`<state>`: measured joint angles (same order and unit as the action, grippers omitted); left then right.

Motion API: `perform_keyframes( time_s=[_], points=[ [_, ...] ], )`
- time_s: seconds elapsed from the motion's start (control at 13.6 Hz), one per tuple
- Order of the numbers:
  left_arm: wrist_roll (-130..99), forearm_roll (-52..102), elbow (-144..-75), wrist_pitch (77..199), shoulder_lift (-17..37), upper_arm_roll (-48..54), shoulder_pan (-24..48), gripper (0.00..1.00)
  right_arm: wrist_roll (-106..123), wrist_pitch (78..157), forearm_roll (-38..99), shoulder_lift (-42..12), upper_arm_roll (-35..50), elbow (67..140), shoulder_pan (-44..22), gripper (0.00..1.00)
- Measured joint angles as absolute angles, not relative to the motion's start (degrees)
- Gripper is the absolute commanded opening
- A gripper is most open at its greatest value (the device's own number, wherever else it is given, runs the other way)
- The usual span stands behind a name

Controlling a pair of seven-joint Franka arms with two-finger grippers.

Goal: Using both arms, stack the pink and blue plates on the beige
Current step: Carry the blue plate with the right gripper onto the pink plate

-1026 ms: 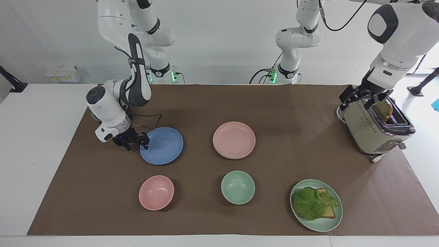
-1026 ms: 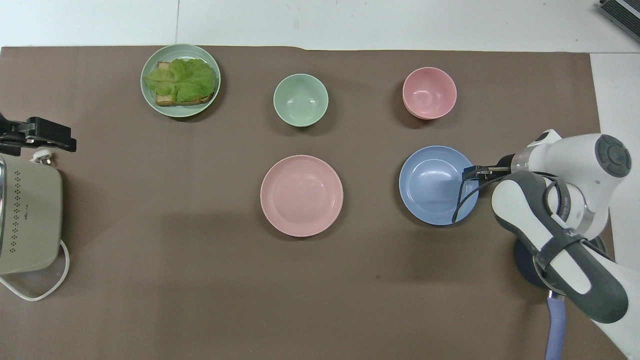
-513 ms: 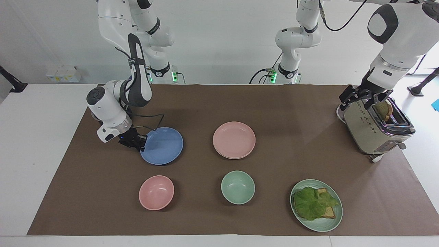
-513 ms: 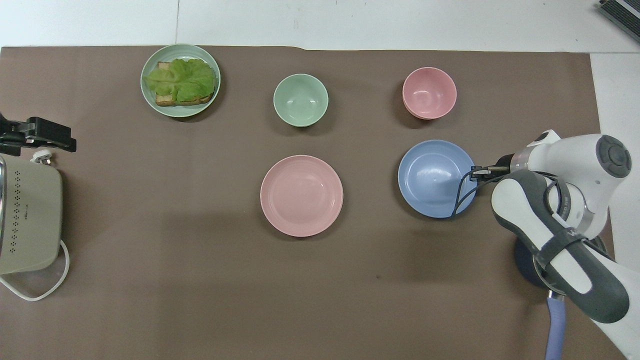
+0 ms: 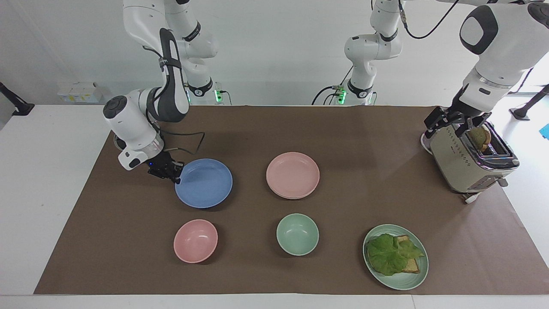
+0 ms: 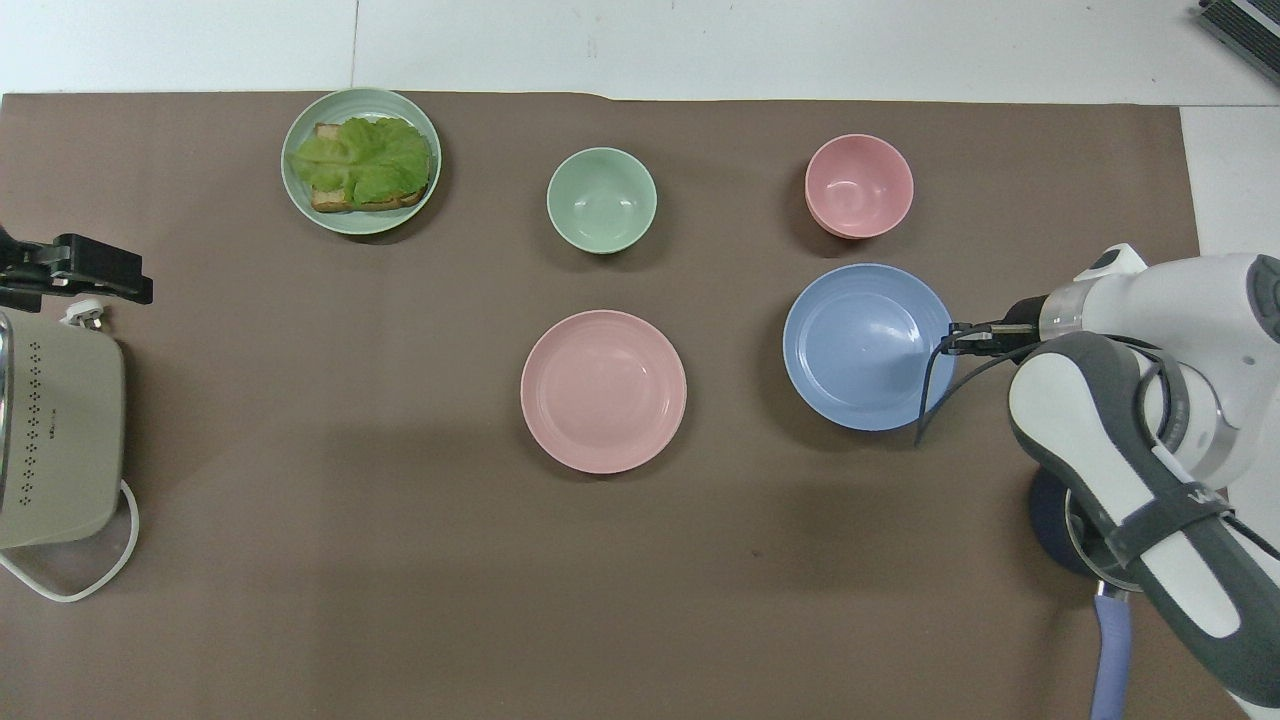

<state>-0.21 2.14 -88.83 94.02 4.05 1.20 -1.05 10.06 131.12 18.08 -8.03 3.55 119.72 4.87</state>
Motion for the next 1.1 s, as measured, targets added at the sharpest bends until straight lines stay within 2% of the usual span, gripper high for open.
perform_keyframes(
  time_s=[0.22,0.44,0.73,0.95,1.1],
  points=[
    [-0.21,2.14,-88.83,94.02,4.05,1.2,-1.05,1.0,10.42,127.08,22.22,-3.96,3.66,119.6,2.19,0.0],
    [-0.21,2.14,-88.83,94.02,4.05,1.2,-1.05,1.0,8.96,126.82,22.58,-2.76,3.74,119.73,-3.13,0.0],
    [-0.21,2.14,-88.83,94.02,4.05,1.2,-1.05,1.0,0.09,131.09,22.63,-3.57,3.82,120.32,-10.6,0.0],
    [-0.21,2.14,-88.83,94.01,4.05,1.2,-1.05,1.0,-8.17,136.42,22.63,-6.18,3.93,120.69,-17.82,0.0],
    [-0.21,2.14,-88.82,94.01,4.05,1.2,-1.05,1.0,-10.22,138.74,22.63,-7.99,3.93,120.78,-19.78,0.0]
  ],
)
